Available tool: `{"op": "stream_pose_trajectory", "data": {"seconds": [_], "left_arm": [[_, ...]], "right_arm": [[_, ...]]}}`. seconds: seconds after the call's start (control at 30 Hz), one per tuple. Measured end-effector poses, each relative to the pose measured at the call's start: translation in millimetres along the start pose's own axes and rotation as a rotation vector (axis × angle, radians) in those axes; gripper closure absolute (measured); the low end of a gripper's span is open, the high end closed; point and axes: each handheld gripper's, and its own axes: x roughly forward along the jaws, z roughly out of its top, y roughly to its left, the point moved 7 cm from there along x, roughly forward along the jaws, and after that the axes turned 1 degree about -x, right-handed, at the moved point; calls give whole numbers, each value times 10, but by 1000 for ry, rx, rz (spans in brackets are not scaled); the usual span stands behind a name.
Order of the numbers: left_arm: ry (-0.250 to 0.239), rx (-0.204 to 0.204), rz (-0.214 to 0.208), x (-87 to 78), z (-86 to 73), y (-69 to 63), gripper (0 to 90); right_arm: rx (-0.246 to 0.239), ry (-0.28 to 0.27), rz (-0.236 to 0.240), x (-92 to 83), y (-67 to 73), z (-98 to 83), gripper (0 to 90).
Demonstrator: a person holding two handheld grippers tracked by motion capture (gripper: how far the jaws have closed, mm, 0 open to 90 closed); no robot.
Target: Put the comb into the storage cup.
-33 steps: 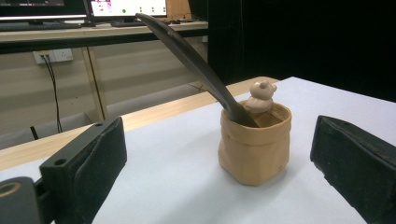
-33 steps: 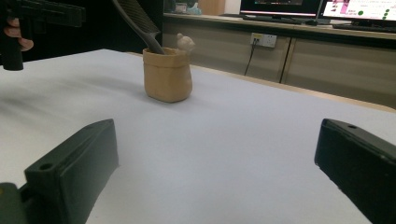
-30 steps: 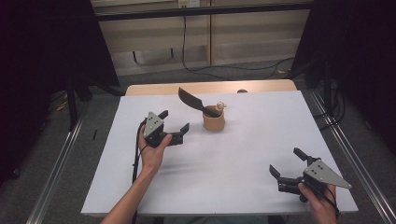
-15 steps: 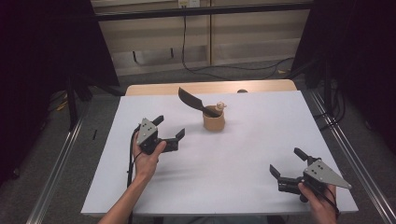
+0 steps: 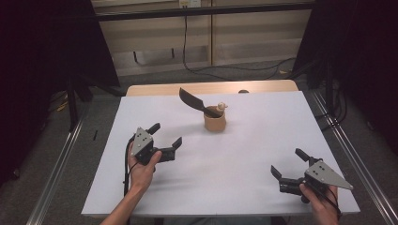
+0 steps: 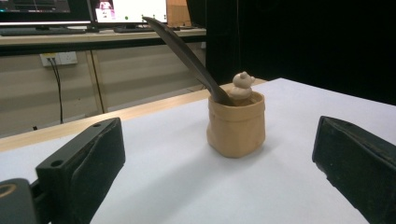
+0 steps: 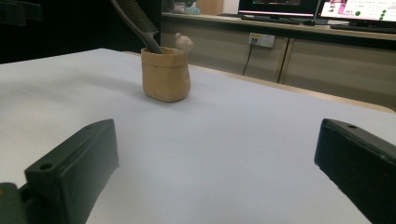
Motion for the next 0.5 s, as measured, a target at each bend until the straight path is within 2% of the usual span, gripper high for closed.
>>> {"op": "stream_pose_trajectory", "data": {"seconds": [0.1, 0.17, 0.23, 0.33, 0.5], "left_arm": [[13, -2, 15, -43, -18, 15, 26], [4, -15, 30, -73, -14, 26, 27], [1, -10, 34, -99, -16, 29, 27], [8, -19, 64, -166, -34, 43, 28], [-3, -15, 75, -268, -23, 75, 27]], "right_arm": [[3, -2, -3, -5, -1, 4, 0], [2, -1, -2, -6, 2, 5, 0], [-1, -2, -5, -3, 1, 6, 0], [0, 0, -7, -3, -3, 2, 0], [-2, -2, -8, -1, -3, 4, 0]]}}
